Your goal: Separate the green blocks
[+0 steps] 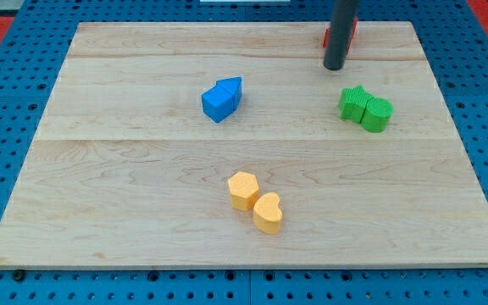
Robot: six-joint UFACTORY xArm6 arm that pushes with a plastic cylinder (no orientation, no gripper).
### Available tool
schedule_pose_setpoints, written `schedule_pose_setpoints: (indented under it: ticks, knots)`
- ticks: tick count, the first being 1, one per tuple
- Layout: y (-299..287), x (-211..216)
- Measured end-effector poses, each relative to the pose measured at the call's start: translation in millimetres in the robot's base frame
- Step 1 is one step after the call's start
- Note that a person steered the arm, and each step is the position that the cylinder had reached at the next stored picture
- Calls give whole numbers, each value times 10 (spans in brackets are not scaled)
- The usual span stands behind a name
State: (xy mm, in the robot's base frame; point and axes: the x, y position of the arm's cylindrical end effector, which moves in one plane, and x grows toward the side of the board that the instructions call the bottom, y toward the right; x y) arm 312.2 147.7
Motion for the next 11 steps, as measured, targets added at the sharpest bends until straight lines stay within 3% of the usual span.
schedule_pose_setpoints:
  ticks: [3, 6, 11]
  knots:
    - [1136, 711]
    - [36, 1018]
    - [826, 942]
